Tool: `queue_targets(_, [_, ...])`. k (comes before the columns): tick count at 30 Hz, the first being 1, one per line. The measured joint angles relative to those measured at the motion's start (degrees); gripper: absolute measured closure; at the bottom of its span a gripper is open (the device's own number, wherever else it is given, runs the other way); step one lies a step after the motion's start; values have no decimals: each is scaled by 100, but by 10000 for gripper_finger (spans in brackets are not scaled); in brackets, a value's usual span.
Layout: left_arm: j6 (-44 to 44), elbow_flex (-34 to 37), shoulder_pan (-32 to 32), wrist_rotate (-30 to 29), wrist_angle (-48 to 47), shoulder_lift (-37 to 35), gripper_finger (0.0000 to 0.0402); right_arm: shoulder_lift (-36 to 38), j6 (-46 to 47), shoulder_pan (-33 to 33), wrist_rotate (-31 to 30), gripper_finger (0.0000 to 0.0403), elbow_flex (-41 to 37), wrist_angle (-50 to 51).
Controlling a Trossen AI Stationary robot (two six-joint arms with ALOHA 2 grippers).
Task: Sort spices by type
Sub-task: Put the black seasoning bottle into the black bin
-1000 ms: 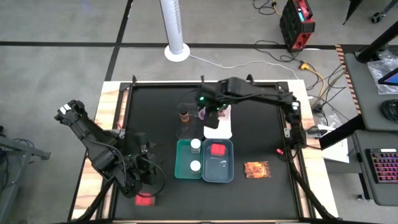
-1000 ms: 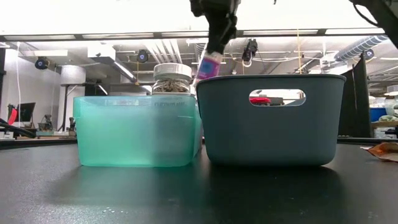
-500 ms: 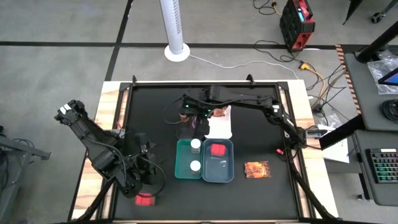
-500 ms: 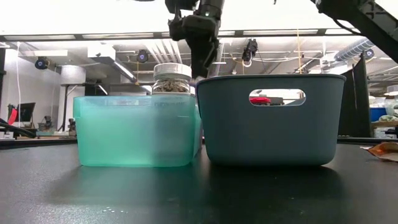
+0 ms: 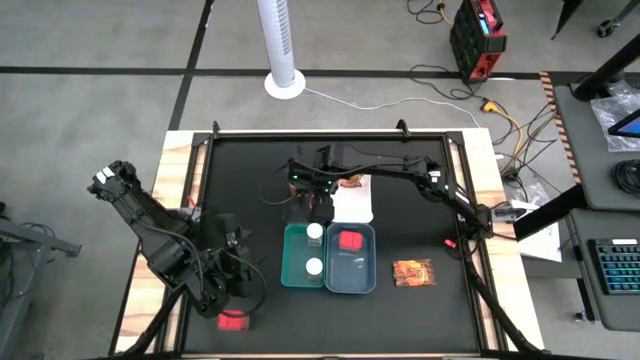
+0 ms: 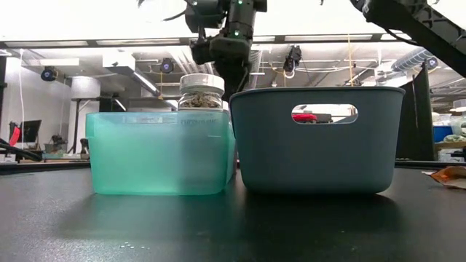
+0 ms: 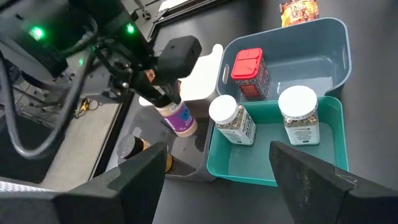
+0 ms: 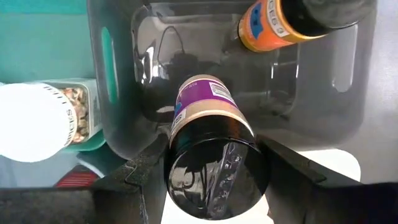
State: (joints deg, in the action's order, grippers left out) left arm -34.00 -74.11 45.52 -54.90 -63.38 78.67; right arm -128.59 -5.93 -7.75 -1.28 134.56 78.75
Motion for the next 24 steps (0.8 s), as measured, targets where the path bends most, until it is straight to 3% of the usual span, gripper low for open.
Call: queue_targets(24, [28, 0, 0, -2, -6, -2, 135, -88, -132, -13, -2, 199, -4, -26])
